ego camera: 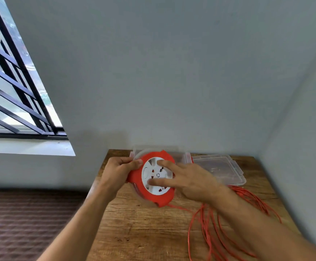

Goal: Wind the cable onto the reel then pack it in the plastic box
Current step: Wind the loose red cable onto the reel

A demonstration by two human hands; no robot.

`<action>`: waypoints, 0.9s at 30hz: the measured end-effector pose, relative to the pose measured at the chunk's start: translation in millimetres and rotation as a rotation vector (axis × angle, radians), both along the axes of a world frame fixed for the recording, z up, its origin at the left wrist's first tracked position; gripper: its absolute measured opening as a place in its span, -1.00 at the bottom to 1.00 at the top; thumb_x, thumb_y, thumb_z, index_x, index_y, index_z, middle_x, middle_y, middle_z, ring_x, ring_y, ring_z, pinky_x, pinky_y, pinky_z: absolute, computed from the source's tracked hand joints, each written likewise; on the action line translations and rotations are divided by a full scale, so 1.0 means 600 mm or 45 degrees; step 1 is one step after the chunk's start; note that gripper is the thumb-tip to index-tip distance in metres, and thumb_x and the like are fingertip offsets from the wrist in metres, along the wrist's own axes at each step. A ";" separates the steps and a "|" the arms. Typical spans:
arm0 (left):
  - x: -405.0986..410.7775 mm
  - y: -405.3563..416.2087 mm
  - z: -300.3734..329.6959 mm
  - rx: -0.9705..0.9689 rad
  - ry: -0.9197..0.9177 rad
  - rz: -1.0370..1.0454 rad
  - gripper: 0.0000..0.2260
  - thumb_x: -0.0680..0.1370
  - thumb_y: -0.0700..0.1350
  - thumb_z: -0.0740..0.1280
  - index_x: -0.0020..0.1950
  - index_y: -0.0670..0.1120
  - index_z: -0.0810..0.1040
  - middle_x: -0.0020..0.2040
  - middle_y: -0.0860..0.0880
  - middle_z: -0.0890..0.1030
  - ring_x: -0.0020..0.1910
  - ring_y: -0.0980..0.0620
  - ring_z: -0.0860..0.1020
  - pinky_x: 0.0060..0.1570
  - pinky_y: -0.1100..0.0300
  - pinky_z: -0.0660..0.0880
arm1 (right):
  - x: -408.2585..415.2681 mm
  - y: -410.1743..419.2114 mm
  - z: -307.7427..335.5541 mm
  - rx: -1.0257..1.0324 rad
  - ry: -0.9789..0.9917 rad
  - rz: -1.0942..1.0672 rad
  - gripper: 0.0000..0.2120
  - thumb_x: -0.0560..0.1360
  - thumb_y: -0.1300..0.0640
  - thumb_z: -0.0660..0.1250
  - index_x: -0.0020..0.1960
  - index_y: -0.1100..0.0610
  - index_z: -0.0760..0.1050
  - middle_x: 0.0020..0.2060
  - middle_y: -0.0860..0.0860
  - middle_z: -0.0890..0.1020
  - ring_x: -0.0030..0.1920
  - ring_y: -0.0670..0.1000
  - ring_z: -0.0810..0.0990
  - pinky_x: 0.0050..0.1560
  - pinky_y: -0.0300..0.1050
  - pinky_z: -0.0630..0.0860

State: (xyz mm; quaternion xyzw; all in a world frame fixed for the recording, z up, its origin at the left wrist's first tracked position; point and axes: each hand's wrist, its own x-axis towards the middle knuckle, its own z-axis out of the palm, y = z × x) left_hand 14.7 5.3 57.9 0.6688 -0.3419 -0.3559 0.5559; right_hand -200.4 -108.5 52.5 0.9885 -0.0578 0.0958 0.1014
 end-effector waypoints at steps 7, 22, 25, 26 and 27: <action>0.030 -0.027 0.037 0.163 -0.184 -0.208 -0.78 0.44 -0.03 0.51 -0.19 -0.20 0.77 -0.13 -0.34 0.73 -0.25 -0.19 0.64 -0.17 -0.05 0.56 | 0.020 -0.013 0.044 -0.204 0.165 0.214 -0.37 0.62 0.21 0.27 0.51 -0.30 0.16 0.48 0.25 0.30 -0.28 0.17 0.61 -0.38 0.09 0.58; -0.008 -0.041 0.009 -0.190 -0.189 0.007 -0.89 0.46 -0.07 0.55 -0.03 0.04 0.78 -0.04 -0.05 0.75 -0.07 -0.06 0.75 -0.01 -0.09 0.70 | 0.085 0.031 0.034 1.028 -0.725 -1.063 -0.36 0.44 -0.23 0.43 0.45 -0.15 0.32 0.11 -0.02 0.65 -0.05 0.03 0.67 -0.18 -0.14 0.60; -0.040 -0.040 -0.001 -0.226 -0.370 0.041 -0.79 0.43 -0.15 0.57 0.00 0.10 0.72 -0.03 0.04 0.68 -0.07 0.11 0.67 -0.08 0.36 0.61 | 0.107 0.031 0.025 2.098 -1.175 -1.219 -0.57 0.52 -0.11 0.41 0.27 0.10 0.44 -0.19 0.09 0.73 -0.46 -0.02 0.64 -0.54 -0.21 0.49; -0.044 -0.040 -0.004 -0.231 -0.419 0.068 -0.76 0.43 -0.16 0.57 0.01 0.12 0.71 -0.04 0.06 0.66 -0.07 0.14 0.65 -0.11 0.41 0.58 | 0.107 0.026 0.024 2.281 -1.214 -1.221 -0.64 0.56 -0.09 0.39 0.20 0.14 0.48 -0.31 0.09 0.72 -0.51 -0.02 0.61 -0.57 -0.22 0.48; -0.044 -0.041 -0.008 -0.234 -0.429 0.090 -0.77 0.44 -0.15 0.57 0.01 0.14 0.71 -0.04 0.05 0.66 -0.07 0.13 0.65 -0.11 0.38 0.57 | 0.104 0.022 0.025 2.342 -1.190 -1.194 -0.66 0.58 -0.08 0.37 0.18 0.15 0.50 -0.36 0.08 0.71 -0.52 -0.02 0.61 -0.57 -0.21 0.48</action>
